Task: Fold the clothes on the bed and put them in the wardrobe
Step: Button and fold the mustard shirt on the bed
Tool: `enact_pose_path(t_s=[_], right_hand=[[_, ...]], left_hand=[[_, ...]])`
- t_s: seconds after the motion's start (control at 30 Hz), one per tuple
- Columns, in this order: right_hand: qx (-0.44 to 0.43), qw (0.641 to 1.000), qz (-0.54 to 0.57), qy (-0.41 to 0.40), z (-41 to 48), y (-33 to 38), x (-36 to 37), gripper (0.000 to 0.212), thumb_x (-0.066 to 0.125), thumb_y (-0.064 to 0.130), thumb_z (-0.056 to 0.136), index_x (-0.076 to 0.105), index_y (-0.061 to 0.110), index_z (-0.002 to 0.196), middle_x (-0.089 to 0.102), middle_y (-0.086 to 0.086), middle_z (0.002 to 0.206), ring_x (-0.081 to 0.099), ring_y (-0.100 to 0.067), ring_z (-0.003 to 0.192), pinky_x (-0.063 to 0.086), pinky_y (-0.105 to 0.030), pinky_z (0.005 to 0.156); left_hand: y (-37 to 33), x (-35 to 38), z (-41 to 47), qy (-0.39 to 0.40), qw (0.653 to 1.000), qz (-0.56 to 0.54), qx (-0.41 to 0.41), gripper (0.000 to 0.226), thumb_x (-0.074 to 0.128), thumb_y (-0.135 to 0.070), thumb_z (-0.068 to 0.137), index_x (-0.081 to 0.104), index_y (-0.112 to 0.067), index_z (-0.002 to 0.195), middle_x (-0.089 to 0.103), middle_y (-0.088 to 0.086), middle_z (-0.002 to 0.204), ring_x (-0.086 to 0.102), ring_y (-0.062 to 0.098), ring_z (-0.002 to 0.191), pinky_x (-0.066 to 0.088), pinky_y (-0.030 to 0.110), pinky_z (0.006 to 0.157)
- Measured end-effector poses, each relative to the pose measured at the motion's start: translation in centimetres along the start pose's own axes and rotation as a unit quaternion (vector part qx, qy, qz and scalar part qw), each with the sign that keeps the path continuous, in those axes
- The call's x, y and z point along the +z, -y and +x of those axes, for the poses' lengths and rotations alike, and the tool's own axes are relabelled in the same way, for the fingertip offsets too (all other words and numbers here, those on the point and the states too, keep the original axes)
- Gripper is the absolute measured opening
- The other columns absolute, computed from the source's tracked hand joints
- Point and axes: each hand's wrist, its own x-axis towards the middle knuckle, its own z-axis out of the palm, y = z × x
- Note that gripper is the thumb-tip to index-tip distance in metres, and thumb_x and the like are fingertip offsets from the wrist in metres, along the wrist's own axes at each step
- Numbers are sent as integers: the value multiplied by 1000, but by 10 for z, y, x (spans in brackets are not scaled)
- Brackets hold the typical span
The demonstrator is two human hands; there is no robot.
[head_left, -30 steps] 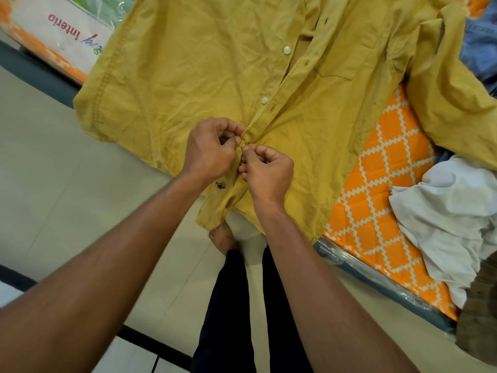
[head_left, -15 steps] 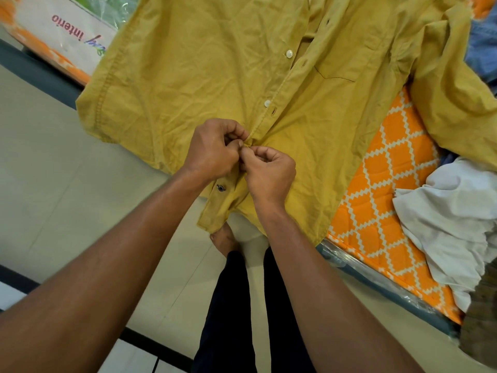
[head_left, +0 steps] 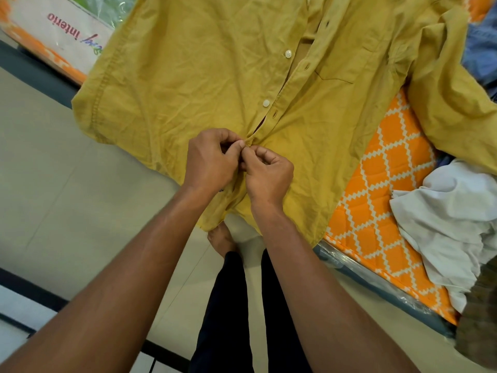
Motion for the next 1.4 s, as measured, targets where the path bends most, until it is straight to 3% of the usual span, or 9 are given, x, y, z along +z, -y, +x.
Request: enact_pose_path(t_s=[0.2, 0.33, 0.43, 0.53, 0.67, 0.83, 0.93, 1.2, 1.4], right_hand=[[-6, 1000, 4, 10, -1, 0, -2, 16, 76, 11, 89, 78, 19, 75, 74, -6, 66, 69, -18, 64, 62, -36, 66], [-14, 999, -14, 25, 0, 4, -5, 23, 75, 12, 88, 76, 23, 68, 73, -9, 65, 68, -15, 62, 58, -32, 63], [0, 999, -5, 41, -1, 5, -7, 22, 76, 12, 89, 75, 22, 70, 73, -12, 67, 67, -11, 61, 53, -27, 58], [4, 999, -1, 48, 1, 4, -9, 20, 76, 13, 89, 76, 21, 71, 72, -12, 67, 67, -11, 62, 51, -26, 57], [26, 996, 23, 78, 1, 4, -15, 6, 74, 11, 92, 78, 8, 89, 74, -7, 73, 68, -9, 65, 49, -19, 53], [27, 994, 28, 99, 1, 3, -20, 10, 67, 7, 96, 75, 3, 101, 75, -4, 76, 69, -9, 66, 49, -18, 51], [34, 996, 26, 84, 2, 4, -16, 10, 68, 9, 96, 76, 4, 101, 73, -3, 74, 68, -9, 62, 48, -20, 47], [42, 997, 27, 63, 2, 2, -12, 7, 72, 13, 94, 76, 8, 98, 74, -3, 73, 69, -11, 58, 50, -22, 46], [24, 1000, 5, 14, 2, 3, -2, 5, 72, 10, 91, 77, 10, 92, 73, -4, 67, 69, -15, 56, 52, -26, 49]], left_hand=[[1, -4, -4, 22, 999, -12, -28, 11, 69, -24, 93, 78, -17, 95, 71, -13, 79, 64, -8, 68, 46, 7, 52], [0, -7, 1, 35, 997, -21, -61, 12, 72, -25, 93, 78, -16, 96, 72, -12, 82, 66, -5, 75, 48, 7, 62], [0, -10, 8, 57, 995, -26, -82, 10, 75, -25, 90, 79, -16, 93, 73, -7, 83, 69, 4, 80, 55, 18, 70], [-3, -9, 16, 80, 993, -2, -88, 12, 75, -25, 91, 79, -14, 92, 73, -5, 82, 68, 7, 78, 53, 22, 67], [-4, -7, 12, 59, 996, 35, -51, 12, 70, -22, 93, 78, -14, 91, 67, -10, 74, 61, -2, 68, 43, 9, 58], [-3, 2, 1, 8, 999, 24, -41, 15, 65, -20, 95, 77, -13, 88, 62, -15, 68, 59, -1, 64, 37, 3, 53], [0, 4, 0, 6, 999, -3, -54, 18, 63, -21, 96, 73, -15, 82, 62, -14, 66, 55, -3, 59, 39, 11, 55], [-1, 1, 2, 26, 997, -27, -72, 14, 65, -22, 95, 73, -20, 83, 71, -6, 78, 63, 4, 71, 51, 24, 67], [0, 2, 3, 22, 998, -19, -53, 13, 66, -21, 95, 74, -19, 86, 68, -14, 74, 61, 0, 68, 48, 21, 65]])
